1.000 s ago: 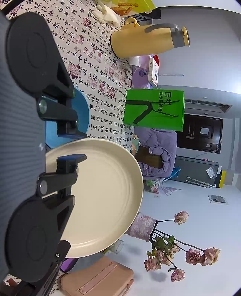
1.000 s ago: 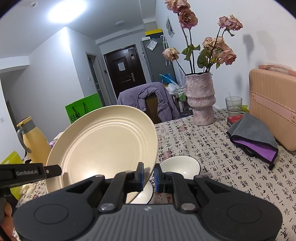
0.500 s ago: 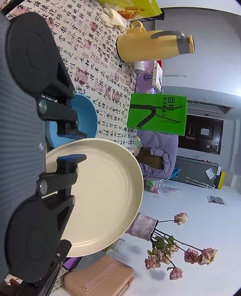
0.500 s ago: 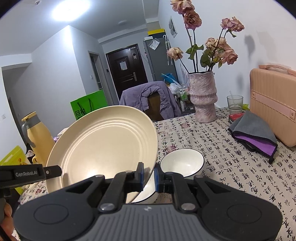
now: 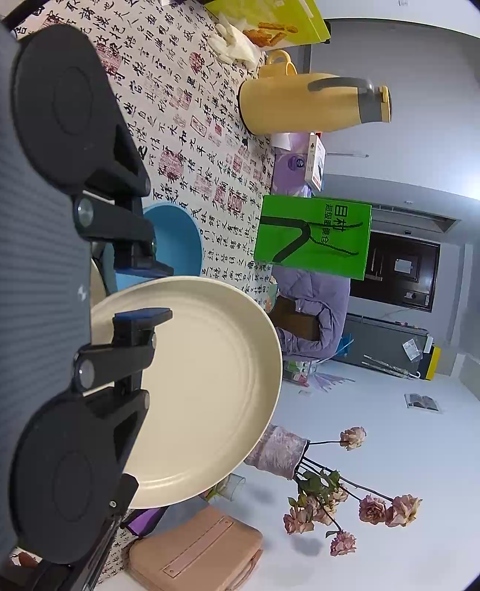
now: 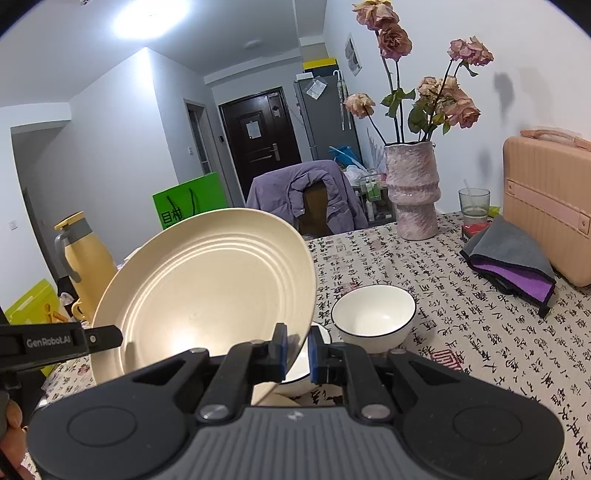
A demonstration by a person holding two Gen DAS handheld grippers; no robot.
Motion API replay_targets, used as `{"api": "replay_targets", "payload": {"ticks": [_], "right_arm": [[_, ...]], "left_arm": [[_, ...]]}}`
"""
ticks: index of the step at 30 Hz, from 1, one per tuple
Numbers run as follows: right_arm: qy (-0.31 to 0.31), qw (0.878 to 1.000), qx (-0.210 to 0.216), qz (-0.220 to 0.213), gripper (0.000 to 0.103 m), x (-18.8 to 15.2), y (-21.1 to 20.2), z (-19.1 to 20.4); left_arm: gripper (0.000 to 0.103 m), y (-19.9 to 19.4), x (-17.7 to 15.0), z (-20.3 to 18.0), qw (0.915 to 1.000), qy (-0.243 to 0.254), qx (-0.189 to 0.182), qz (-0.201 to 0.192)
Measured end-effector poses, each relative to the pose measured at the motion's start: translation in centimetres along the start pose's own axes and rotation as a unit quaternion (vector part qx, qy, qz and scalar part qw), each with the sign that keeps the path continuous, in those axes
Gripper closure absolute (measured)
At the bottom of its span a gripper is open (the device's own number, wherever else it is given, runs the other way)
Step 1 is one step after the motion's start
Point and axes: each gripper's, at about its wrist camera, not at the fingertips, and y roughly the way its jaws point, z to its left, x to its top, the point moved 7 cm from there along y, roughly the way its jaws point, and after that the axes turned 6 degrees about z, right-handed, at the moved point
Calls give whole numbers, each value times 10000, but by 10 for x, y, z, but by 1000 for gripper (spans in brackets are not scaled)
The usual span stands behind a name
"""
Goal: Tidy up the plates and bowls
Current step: 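Carry the held cream plate toward the blue bowl and white bowls, then lower the held cream plate onto the other two cream plates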
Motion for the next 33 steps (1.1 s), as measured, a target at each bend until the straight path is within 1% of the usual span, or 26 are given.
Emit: {"api": "replay_targets", "payload": {"ticks": [6, 15, 33], "right_arm": [[-49, 10000, 46, 27, 92, -8, -2, 5], [-84, 9999, 97, 110, 92, -24, -4, 7], [-6, 9990, 59, 449, 92, -57, 8, 1]], "left_arm": [[86, -5, -11, 8, 10000, -28, 54, -22], [86, -4, -32, 21, 9997, -176, -15, 155], [86, 9, -64, 31, 9989, -209, -39, 407]]}}
